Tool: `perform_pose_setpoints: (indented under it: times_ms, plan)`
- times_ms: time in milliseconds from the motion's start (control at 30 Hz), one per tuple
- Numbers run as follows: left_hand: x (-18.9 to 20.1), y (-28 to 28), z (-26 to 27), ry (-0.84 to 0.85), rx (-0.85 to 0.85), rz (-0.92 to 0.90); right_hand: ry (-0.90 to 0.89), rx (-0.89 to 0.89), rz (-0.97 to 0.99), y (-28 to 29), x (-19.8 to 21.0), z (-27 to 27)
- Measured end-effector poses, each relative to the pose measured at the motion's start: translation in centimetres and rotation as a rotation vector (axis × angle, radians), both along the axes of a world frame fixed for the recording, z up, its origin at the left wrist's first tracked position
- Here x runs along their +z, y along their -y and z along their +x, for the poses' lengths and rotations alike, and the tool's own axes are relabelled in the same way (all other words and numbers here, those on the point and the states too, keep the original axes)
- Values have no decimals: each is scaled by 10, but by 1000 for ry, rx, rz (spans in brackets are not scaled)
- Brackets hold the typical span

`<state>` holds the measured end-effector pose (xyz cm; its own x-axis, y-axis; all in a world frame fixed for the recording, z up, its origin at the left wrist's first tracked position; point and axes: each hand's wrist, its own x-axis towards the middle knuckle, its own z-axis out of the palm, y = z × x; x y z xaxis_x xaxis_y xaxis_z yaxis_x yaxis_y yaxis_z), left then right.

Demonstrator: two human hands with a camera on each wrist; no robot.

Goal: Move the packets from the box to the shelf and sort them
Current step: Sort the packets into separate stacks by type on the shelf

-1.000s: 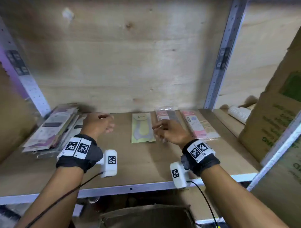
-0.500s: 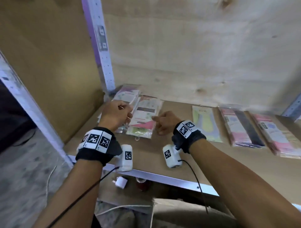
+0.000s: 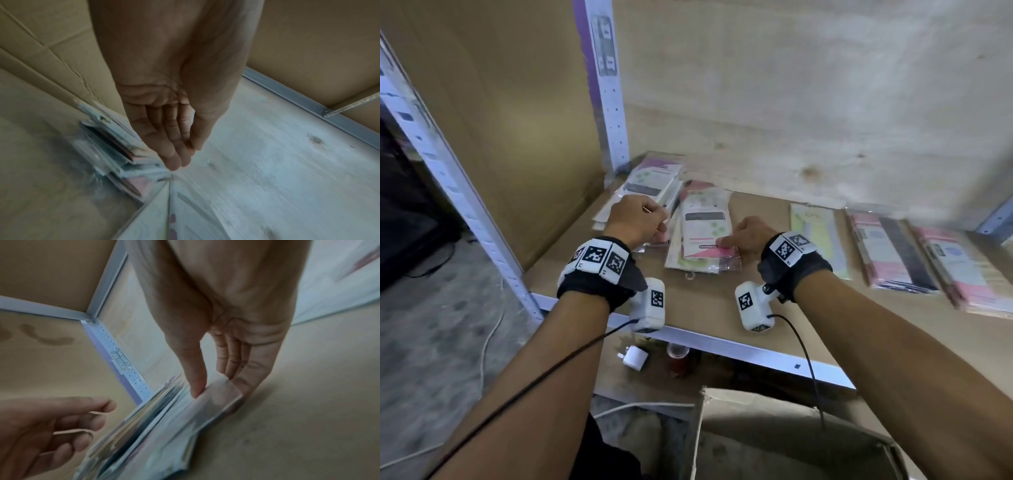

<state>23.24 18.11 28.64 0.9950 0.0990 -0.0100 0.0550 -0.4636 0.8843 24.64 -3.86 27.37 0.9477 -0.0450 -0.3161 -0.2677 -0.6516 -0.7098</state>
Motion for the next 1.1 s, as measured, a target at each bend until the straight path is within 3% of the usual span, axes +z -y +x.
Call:
perform_pose_setpoints:
  times_ms: [100, 233, 300, 367, 500, 667, 733, 800, 933, 1000, 1100]
  plan:
    - [-1, 19, -4, -27, -11, 3, 58, -7, -5, 24, 9, -25]
    - [0, 47, -11, 49, -226, 269, 70, -42, 461, 55, 29, -55]
    - [2, 63, -15, 108, -314, 432, 99, -84, 595, 68, 42, -66]
    - [6, 77, -18, 169, -333, 478, 124, -122, 720, 81, 53, -73]
    - [14, 102, -22, 354, -315, 456, 102, -176, 897, 105, 71, -84]
    - [25, 130, -34, 446, -384, 201, 145, -172, 1138, 144, 77, -91]
    - [24, 140, -39, 432, -440, 98, 165, -176, 1141, 154, 71, -94]
    - [20, 151, -40, 369, -501, -18, 190, -154, 1023, 163, 59, -98]
    - [9, 171, -42, 157, -518, -244, 253, -65, 469, 172, 26, -109]
    - [2, 179, -42, 21, -497, -344, 229, -6, 454, 176, 13, -110]
    - [-7, 191, -41, -117, -499, -392, 177, -18, 629, 186, -3, -112]
